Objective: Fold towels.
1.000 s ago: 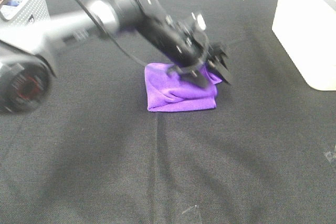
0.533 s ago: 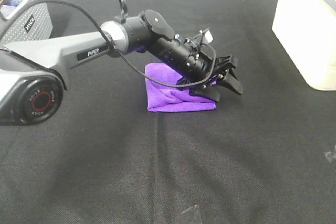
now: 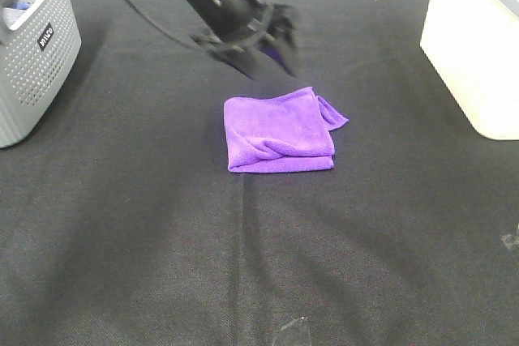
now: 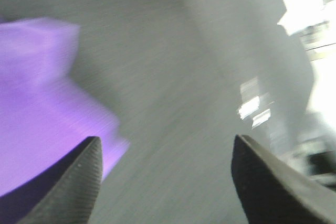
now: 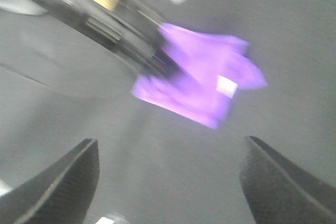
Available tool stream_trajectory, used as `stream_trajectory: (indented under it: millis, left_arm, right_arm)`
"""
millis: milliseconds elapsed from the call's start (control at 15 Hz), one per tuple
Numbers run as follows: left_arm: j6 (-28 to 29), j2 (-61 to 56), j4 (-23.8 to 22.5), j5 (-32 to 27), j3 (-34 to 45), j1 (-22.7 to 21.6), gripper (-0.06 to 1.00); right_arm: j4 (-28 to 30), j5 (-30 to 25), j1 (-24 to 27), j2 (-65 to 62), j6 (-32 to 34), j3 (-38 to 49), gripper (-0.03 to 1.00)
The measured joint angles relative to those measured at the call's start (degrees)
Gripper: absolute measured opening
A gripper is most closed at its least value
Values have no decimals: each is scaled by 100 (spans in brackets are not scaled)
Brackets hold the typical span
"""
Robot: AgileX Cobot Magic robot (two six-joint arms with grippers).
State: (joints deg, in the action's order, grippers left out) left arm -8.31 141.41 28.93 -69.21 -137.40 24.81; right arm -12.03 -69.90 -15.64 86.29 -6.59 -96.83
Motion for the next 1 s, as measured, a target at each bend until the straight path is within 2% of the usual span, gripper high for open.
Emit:
stream_trajectory:
  millis: [267,333,533,733,933,1000]
  left_arm:
    - [596,-888,-1369,-23,69,-63,65]
    - [739,-1203,-1748,-23,286,-80,65]
    - [1077,-2613,-2659,-23,1713,-424,65]
    - [1335,-4332,-2922,-23,3426,-1157,65]
    - [1667,-6452,-3014,-34,5283,-1329,65]
    - [1736,-6755,-3042,-34,5598,-1329,65]
  right_arm:
    - [625,0,0,-951,413,934,72]
    - [762,0,0,-1278,550,1318,72]
    - [905,0,0,-2429,791,2320,72]
    - [905,-6,0,-3598,917,3065,72]
    - [905,-6,0,-4727,934,3856,72]
    - [900,-11,0,-5082,934,4068,72]
